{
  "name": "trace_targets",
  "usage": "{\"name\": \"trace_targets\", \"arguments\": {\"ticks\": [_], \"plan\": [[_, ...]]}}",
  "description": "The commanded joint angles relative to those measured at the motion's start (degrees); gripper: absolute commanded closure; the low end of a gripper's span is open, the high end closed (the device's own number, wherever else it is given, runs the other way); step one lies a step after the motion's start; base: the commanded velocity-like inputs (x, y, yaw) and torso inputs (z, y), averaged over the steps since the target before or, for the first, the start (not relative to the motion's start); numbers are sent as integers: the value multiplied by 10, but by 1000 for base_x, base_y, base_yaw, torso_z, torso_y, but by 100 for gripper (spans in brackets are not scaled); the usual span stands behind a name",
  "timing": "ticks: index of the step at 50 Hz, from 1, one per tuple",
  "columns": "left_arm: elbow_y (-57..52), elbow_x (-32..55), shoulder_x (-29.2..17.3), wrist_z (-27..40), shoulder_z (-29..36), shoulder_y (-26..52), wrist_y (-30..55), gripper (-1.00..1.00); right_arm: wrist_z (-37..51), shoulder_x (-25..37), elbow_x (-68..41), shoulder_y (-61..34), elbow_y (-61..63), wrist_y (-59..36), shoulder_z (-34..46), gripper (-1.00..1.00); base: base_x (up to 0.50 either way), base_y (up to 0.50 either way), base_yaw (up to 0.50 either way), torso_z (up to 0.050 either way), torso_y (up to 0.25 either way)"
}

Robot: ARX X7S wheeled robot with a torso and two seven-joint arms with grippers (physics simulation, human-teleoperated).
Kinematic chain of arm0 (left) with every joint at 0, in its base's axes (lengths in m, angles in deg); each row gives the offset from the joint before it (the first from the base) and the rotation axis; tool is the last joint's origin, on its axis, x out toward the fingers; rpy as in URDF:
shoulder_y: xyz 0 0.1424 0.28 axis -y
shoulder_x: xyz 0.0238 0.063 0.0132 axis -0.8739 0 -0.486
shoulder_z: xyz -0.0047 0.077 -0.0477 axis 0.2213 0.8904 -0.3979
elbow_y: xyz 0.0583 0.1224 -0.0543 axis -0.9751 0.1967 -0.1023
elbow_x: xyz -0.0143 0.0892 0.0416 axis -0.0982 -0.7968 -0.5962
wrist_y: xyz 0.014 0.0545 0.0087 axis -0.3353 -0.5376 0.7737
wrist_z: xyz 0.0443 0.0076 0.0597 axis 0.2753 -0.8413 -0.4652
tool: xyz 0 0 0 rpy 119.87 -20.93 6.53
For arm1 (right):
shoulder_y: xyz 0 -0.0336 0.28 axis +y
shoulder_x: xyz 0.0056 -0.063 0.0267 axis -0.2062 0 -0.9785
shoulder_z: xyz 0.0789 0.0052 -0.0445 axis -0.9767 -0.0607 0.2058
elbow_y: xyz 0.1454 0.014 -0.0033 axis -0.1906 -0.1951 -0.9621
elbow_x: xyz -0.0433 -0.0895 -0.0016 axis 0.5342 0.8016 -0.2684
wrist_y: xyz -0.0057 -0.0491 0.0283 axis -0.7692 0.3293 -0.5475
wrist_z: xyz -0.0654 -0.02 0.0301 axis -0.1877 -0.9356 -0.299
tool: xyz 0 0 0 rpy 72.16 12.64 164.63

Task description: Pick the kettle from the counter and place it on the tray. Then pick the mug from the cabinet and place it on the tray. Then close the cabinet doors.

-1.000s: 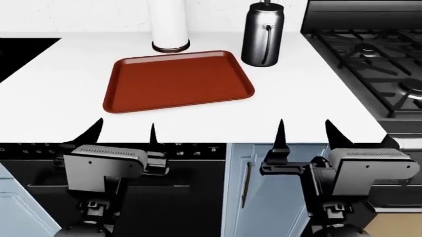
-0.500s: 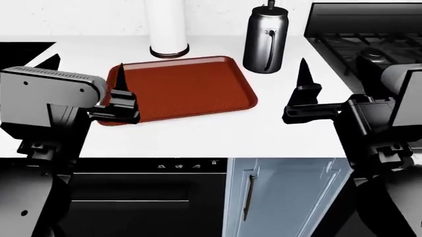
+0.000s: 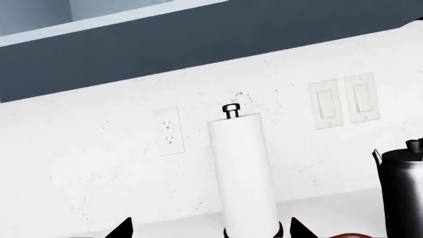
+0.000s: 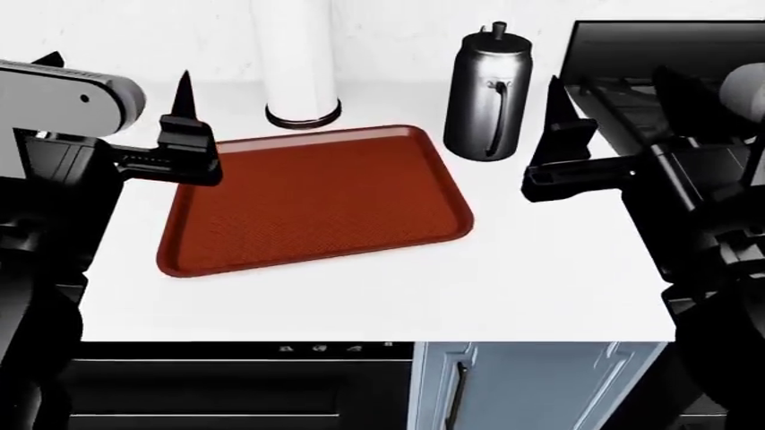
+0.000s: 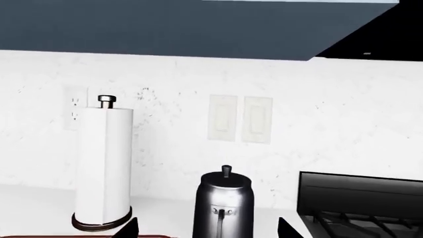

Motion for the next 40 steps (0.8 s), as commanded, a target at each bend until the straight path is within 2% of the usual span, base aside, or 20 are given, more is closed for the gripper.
{"name": "trace_targets", "arguments": {"ticks": [1, 40], "plan": [[-14, 10, -3, -8, -10, 15, 23, -100, 11, 3, -15, -3, -8, 4, 3, -100, 215, 0, 0, 50, 0], [-19, 19, -12, 0, -8, 15, 31, -100, 41, 16, -52, 5, -9, 14, -4, -100, 214, 51, 0, 50, 0]]}}
